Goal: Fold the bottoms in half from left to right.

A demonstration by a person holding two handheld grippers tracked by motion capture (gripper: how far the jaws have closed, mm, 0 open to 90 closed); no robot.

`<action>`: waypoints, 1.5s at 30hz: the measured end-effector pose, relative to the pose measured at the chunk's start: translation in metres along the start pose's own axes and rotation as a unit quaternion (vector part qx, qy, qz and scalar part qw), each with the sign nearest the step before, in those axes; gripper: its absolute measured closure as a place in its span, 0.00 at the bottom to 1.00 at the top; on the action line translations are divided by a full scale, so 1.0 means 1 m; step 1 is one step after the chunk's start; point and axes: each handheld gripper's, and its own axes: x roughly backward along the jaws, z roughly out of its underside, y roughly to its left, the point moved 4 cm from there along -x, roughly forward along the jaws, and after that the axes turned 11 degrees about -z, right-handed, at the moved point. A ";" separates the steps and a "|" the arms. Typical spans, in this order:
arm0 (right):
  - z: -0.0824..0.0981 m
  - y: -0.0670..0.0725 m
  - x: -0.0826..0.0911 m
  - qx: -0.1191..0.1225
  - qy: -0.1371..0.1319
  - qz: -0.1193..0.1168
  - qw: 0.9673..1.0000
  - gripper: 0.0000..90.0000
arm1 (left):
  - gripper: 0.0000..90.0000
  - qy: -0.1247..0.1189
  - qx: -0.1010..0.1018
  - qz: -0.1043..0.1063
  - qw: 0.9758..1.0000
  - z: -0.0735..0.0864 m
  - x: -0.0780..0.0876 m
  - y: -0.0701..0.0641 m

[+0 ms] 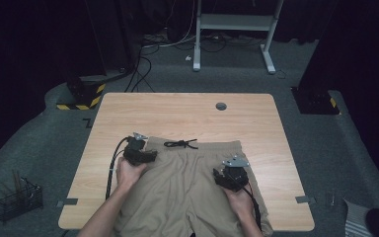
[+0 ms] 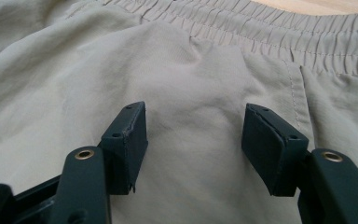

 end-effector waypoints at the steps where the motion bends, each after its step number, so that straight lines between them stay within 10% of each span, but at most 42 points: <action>1: 0.000 0.000 0.000 0.002 0.000 0.001 1.000 0.45 | 0.36 0.000 0.002 0.000 1.000 0.000 0.000 0.000; 19: 0.001 0.003 0.001 0.015 -0.001 0.014 1.000 0.44 | 0.90 -0.005 -0.021 0.040 0.999 0.002 0.009 -0.001; 34: 0.000 0.003 0.001 0.014 -0.001 0.015 1.000 0.44 | 0.96 -0.043 -0.023 0.074 0.996 -0.006 0.042 -0.005; 45: 0.000 0.003 0.001 0.015 -0.001 0.013 1.000 0.44 | 0.97 -0.068 -0.031 0.122 0.990 -0.019 0.070 -0.022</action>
